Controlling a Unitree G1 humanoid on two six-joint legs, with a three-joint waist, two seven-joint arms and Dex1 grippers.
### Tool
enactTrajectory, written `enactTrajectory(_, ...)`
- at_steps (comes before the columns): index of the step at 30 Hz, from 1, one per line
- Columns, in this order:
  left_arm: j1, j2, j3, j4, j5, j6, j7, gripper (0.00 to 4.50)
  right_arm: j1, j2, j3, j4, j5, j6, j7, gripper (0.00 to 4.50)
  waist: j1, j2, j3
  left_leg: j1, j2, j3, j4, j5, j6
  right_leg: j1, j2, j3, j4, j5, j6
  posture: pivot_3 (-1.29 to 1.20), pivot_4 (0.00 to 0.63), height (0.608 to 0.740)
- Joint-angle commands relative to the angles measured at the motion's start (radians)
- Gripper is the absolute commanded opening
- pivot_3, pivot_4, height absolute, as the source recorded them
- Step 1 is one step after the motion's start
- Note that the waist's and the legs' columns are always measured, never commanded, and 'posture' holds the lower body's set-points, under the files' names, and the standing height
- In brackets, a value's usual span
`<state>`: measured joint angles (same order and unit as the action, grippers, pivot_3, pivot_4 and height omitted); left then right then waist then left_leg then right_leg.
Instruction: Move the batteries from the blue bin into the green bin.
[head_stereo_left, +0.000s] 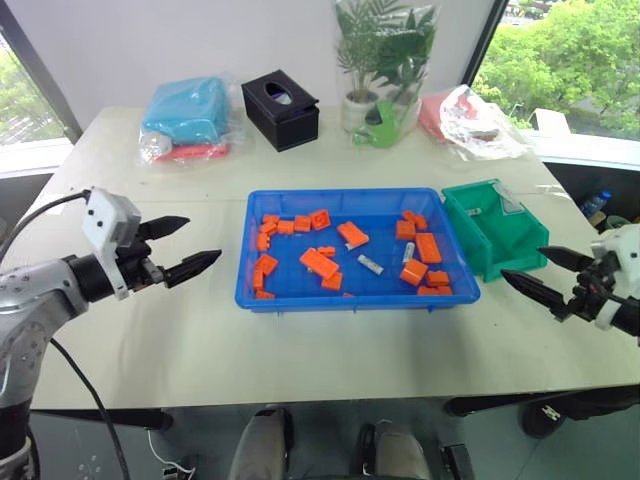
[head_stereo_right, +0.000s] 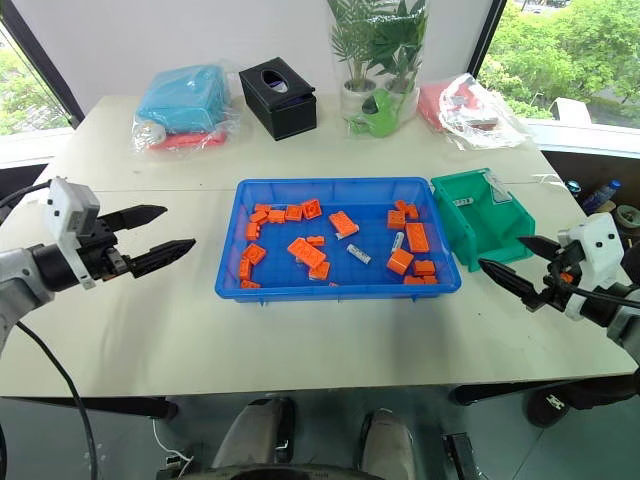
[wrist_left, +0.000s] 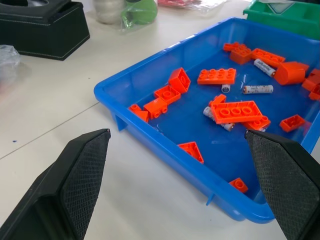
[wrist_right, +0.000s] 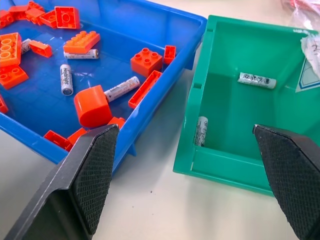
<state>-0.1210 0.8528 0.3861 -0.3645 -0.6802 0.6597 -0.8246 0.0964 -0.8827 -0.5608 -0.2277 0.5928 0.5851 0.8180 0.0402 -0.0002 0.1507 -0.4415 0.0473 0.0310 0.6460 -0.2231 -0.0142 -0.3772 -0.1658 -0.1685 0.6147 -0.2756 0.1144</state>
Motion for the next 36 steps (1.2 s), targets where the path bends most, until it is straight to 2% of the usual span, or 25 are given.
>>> enactTrajectory(1,-0.013,-0.002,0.008,-0.013,-0.001,-0.019,0.003,4.50,-0.013,-0.005,-0.042,-0.005,0.007,-0.006,-0.004,4.41,0.000,0.000,0.000,0.000,0.000,0.000,0.000,0.000,0.000,0.000,0.000,0.000,0.000,0.000,0.000,0.00,0.150,0.657)
enactTrajectory(12,-0.024,-0.029,0.009,-0.036,-0.047,0.014,0.026,4.50,-0.042,-0.028,-0.030,0.015,0.016,0.016,0.008,4.41,0.000,0.000,0.000,0.000,0.000,0.001,0.000,0.000,0.000,0.000,0.000,0.000,0.000,0.000,0.000,0.00,0.150,0.657)
enactTrajectory(18,0.018,-0.029,0.006,-0.073,-0.044,0.016,0.029,4.50,-0.093,-0.057,-0.008,-0.008,0.008,0.039,0.016,4.41,-0.001,0.000,0.000,0.000,0.000,0.002,0.000,0.000,0.000,-0.001,0.000,0.000,0.000,0.001,-0.001,0.00,0.150,0.657)
enactTrajectory(20,0.027,-0.014,0.004,-0.085,-0.054,0.025,0.006,4.50,-0.160,-0.067,0.054,-0.035,0.017,0.076,-0.002,4.41,-0.003,0.000,0.000,0.000,0.000,0.004,0.000,0.000,0.000,-0.001,0.000,0.000,0.000,0.001,-0.001,0.00,0.150,0.657)
enactTrajectory(25,-0.004,0.047,0.000,-0.096,-0.110,0.062,-0.071,4.50,-0.449,-0.025,0.326,-0.117,0.041,0.233,-0.047,4.41,-0.012,0.000,0.000,-0.001,0.002,0.005,0.000,0.000,0.000,-0.010,0.000,0.000,0.002,0.003,-0.005,0.00,0.150,0.657)
enactTrajectory(29,-0.033,0.096,-0.015,-0.088,-0.126,0.070,-0.129,4.50,-0.658,0.107,0.572,-0.127,0.000,0.339,-0.105,4.41,-0.013,-0.003,-0.001,-0.002,0.003,0.006,-0.002,0.000,0.000,-0.013,0.000,0.000,0.003,0.004,-0.005,0.00,0.150,0.657)
enactTrajectory(32,-0.043,0.115,-0.026,-0.076,-0.119,0.064,-0.155,4.50,-0.783,0.256,0.727,-0.078,-0.035,0.390,-0.144,4.41,-0.011,-0.004,-0.002,-0.003,0.003,0.010,-0.003,0.000,0.000,-0.016,0.000,0.001,0.004,0.006,-0.009,0.00,0.150,0.657)
enactTrajectory(36,-0.040,0.128,-0.026,-0.075,-0.111,0.059,-0.172,4.50,-0.884,0.401,0.870,0.048,-0.123,0.414,-0.191,4.41,-0.011,-0.005,-0.002,-0.004,0.003,0.015,-0.002,0.001,0.001,-0.019,0.000,0.002,0.009,0.007,-0.009,0.00,0.150,0.657)
